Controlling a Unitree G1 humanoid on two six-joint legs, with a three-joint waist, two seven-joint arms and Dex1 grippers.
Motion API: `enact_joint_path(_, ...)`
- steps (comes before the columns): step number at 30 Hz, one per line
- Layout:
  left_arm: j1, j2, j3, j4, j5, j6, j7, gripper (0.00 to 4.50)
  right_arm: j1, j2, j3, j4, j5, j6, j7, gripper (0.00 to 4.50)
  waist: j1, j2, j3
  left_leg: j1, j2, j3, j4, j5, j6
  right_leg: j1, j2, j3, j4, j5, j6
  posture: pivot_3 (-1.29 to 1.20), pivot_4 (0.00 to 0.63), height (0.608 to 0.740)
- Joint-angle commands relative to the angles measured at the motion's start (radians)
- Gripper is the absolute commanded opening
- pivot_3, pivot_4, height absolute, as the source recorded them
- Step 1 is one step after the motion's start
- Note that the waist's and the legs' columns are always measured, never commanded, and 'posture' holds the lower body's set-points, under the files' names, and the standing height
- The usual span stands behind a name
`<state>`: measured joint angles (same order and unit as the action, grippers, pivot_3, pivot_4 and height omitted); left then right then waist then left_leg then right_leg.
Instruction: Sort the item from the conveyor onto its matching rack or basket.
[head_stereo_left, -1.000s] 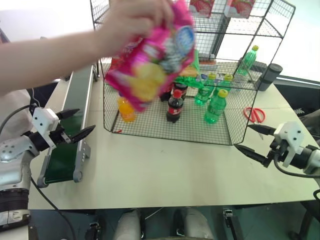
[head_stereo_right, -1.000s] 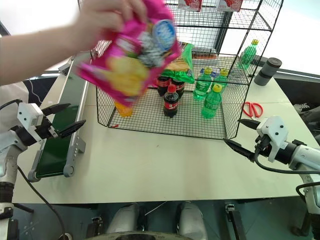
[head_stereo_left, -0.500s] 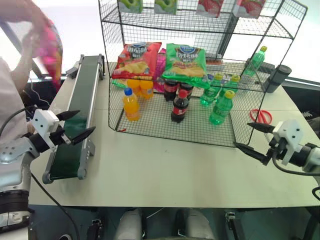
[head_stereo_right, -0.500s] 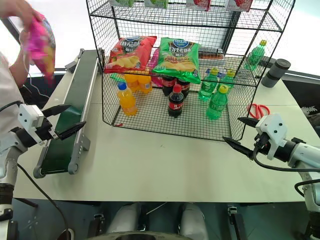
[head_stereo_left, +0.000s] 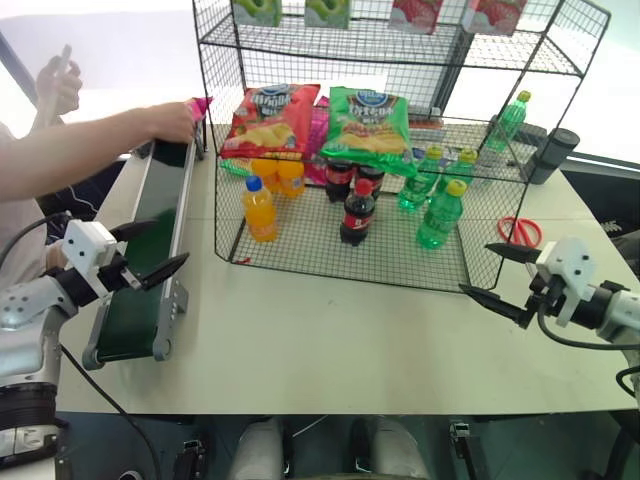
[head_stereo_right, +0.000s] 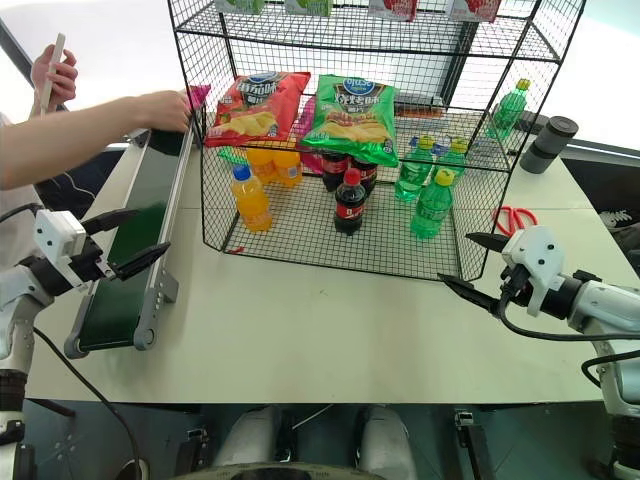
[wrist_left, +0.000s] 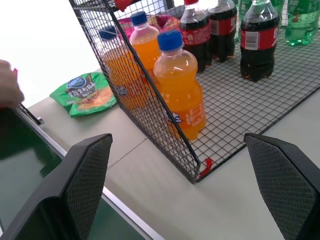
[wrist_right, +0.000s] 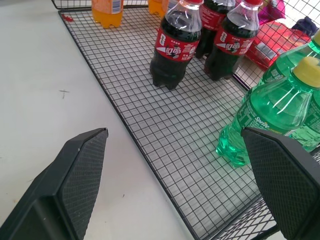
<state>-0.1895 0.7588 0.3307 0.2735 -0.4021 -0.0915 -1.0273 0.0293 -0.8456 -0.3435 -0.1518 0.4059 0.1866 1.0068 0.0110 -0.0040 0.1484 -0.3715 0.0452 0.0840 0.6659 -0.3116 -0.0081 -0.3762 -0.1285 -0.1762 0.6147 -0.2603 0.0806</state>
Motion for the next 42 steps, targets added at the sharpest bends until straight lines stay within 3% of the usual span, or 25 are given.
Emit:
enact_joint_path(1, 0.005, 0.013, 0.023, -0.036, -0.001, -0.006, 0.014, 4.5, -0.015, 0.002, -0.008, -0.011, 0.005, -0.025, 0.002, 4.43, 0.0, 0.0, 0.0, 0.0, 0.0, 0.0, 0.0, 0.0, 0.0, 0.0, 0.0, 0.0, 0.0, 0.0, 0.0, 0.0, 0.15, 0.74)
enact_joint_path(18, 0.083, 0.039, 0.075, -0.065, 0.045, -0.113, 0.076, 4.5, -0.09, 0.044, 0.053, -0.047, 0.122, 0.042, 0.067, 4.43, -0.001, 0.0, 0.0, 0.0, 0.001, 0.002, 0.0, 0.0, 0.001, -0.002, 0.001, 0.002, 0.0, 0.0, 0.0, 0.0, 0.15, 0.74)
enact_joint_path(27, 0.249, 0.119, 0.156, -0.072, 0.424, -0.433, 0.36, 4.5, -0.145, 0.122, 0.163, -0.129, 0.185, 0.117, 0.065, 4.43, -0.001, 0.0, 0.0, -0.002, 0.003, 0.004, -0.001, -0.001, 0.002, -0.005, 0.001, 0.004, 0.0, 0.001, -0.001, 0.0, 0.15, 0.74)
enact_joint_path(33, 0.353, 0.1, 0.205, -0.142, 0.65, -0.474, 0.609, 4.5, -0.202, 0.135, 0.223, -0.133, 0.194, 0.122, 0.094, 4.43, 0.002, -0.001, 0.0, -0.002, 0.002, 0.006, -0.001, -0.002, 0.003, -0.008, 0.0, 0.005, 0.0, 0.001, -0.002, 0.0, 0.15, 0.74)
enact_joint_path(42, 0.436, 0.048, 0.188, -0.233, 0.804, -0.368, 0.791, 4.5, -0.243, 0.15, 0.257, -0.088, 0.165, 0.073, 0.134, 4.43, 0.0, -0.002, -0.001, -0.002, 0.003, 0.01, -0.002, -0.002, 0.003, -0.011, 0.0, 0.008, 0.002, 0.002, -0.002, 0.0, 0.15, 0.74)
